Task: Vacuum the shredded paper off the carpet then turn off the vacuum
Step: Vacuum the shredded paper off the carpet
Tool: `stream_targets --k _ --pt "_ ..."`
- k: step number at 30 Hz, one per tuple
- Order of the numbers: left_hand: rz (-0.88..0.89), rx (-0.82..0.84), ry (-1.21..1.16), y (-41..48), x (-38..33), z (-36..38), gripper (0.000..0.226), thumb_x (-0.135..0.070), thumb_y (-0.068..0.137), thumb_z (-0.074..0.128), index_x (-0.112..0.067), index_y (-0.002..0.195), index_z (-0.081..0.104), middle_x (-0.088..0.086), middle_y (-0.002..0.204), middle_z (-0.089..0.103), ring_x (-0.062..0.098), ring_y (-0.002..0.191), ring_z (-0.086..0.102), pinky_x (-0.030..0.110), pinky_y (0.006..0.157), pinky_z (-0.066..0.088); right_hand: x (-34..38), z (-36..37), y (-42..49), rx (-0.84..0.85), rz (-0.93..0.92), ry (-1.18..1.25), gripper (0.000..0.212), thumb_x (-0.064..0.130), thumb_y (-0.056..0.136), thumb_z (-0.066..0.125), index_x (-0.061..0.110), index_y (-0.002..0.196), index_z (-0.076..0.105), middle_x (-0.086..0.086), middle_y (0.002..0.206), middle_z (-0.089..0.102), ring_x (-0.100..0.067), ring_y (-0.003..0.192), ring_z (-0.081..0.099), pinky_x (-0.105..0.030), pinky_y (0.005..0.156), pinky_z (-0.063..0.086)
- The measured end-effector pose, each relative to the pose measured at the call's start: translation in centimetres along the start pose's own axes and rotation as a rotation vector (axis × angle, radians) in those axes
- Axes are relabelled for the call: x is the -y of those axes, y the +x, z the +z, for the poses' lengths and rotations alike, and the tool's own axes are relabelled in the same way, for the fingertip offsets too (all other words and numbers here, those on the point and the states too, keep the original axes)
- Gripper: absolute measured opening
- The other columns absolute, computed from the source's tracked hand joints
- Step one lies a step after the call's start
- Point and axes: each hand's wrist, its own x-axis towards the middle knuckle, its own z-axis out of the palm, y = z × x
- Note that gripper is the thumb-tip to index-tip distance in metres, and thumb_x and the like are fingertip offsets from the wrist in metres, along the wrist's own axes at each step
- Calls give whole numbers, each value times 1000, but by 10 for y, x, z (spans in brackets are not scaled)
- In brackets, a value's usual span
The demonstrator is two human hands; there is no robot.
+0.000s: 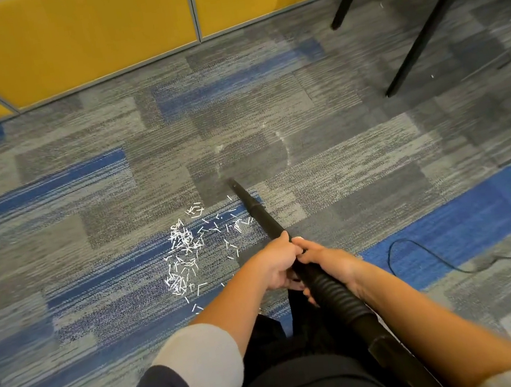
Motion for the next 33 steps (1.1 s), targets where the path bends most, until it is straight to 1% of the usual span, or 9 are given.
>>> stream_targets --k 4,7,9,11,16,21,24,28,33 --pt "-9 -33 -31 -4 5 -12 70 -6 99 38 -30 151 -1 10 95 52 19 65 55 34 55 52 4 12 4 32 -25 -106 54 7 97 38 32 144 32 -11 68 57 -20 45 53 -24 39 47" --pt "-7 -52 -73 -9 10 -23 71 -6 98 38 -32 151 0 12 102 53 22 67 58 33 52 53 8 25 8 97 -22 -168 60 2 93 42 32 143 30 -7 49 59 -19 40 51 -22 37 46" --pt "6 -74 -109 -10 14 -31 69 -8 98 39 -32 151 3 17 114 53 23 71 59 36 60 53 12 30 12 126 -8 -209 63 1 92 43 35 143 28 -7 45 58 -20 38 49 -23 37 46" --pt "21 -98 -146 -11 18 -40 65 -10 99 39 -30 151 6 18 121 51 26 76 60 39 65 54 15 37 19 141 3 -252 67 0 91 43 36 144 25 -8 46 58 -21 38 50 -24 37 46" --pt "30 -166 -214 -21 29 -66 58 -12 100 38 -28 149 12 14 105 53 19 63 60 31 50 54 20 61 35 210 38 -359 70 -3 89 43 36 145 26 -11 51 60 -22 39 52 -27 38 47" --pt "58 -219 -313 -27 39 -85 50 -13 100 39 -23 146 20 14 113 54 19 68 58 34 55 53 30 83 45 240 59 -465 70 -3 90 42 36 145 26 -10 48 59 -22 40 52 -26 38 47" --pt "65 -246 -373 -32 40 -92 53 -15 100 39 -25 148 16 14 113 55 18 68 59 32 51 53 38 93 54 268 77 -547 69 -3 90 42 37 144 26 -10 49 58 -21 38 52 -24 38 46" --pt "73 -306 -501 -30 34 -97 58 -14 100 39 -27 150 12 15 114 55 19 66 61 30 44 54 58 98 64 332 126 -667 68 -2 90 43 37 143 29 -16 68 57 -21 39 52 -24 37 47" --pt "102 -388 -639 -22 9 -81 39 -15 101 39 -17 138 29 11 98 55 18 66 59 33 55 54 95 84 75 410 181 -817 65 -1 91 44 35 143 28 -17 69 56 -19 38 51 -23 36 46"
